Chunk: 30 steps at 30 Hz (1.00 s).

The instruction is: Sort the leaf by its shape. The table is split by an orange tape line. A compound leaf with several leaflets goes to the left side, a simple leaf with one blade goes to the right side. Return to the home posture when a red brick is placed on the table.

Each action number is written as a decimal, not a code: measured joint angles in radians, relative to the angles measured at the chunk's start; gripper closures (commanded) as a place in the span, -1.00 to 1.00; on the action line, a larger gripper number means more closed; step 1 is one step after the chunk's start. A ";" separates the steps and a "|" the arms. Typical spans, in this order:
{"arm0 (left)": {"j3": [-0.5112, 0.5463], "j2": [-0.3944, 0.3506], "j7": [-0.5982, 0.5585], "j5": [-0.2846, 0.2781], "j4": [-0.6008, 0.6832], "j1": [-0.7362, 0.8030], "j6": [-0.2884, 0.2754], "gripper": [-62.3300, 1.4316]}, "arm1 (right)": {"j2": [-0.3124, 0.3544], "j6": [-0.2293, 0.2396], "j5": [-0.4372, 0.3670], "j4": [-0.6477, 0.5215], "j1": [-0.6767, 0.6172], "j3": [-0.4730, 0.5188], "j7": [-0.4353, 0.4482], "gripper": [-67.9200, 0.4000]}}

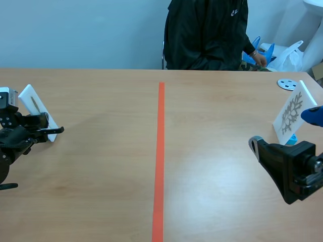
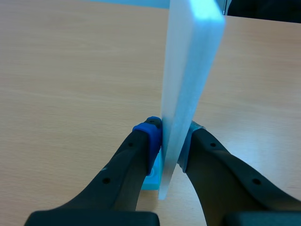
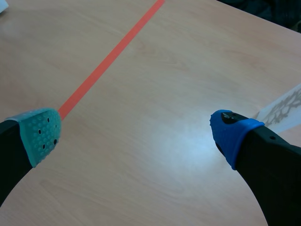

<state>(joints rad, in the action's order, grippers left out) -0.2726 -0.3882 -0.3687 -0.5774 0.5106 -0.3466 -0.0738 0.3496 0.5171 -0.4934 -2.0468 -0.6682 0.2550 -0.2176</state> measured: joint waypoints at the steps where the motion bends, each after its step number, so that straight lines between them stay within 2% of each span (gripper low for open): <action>1: 0.000 0.000 0.010 0.000 0.001 0.000 0.000 0.76 | 0.000 0.000 0.000 0.000 0.000 0.000 0.000 -1.00; 4: 0.000 0.000 0.019 0.000 0.002 0.000 0.000 0.75 | 0.000 0.000 0.000 0.000 0.000 0.000 0.000 -1.00; 12: 0.000 0.000 0.042 0.000 0.002 0.000 -0.001 0.49 | 0.000 0.000 0.000 0.000 0.000 0.000 0.000 -1.00; 23: 0.000 -0.021 0.009 0.000 0.004 0.000 -0.001 -0.24 | 0.000 0.000 0.000 0.000 0.000 0.000 0.000 -1.00; 27: 0.000 -0.040 0.013 -0.013 0.051 0.000 -0.001 -0.48 | 0.000 0.000 0.000 0.000 0.000 0.000 0.000 -1.00; 30: 0.000 -0.056 0.024 -0.015 0.117 0.000 -0.001 -0.59 | 0.000 0.000 0.000 0.000 0.000 0.000 0.000 -1.00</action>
<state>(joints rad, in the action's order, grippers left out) -0.2726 -0.4438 -0.3443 -0.5926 0.6277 -0.3462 -0.0750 0.3496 0.5171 -0.4938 -2.0468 -0.6682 0.2550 -0.2176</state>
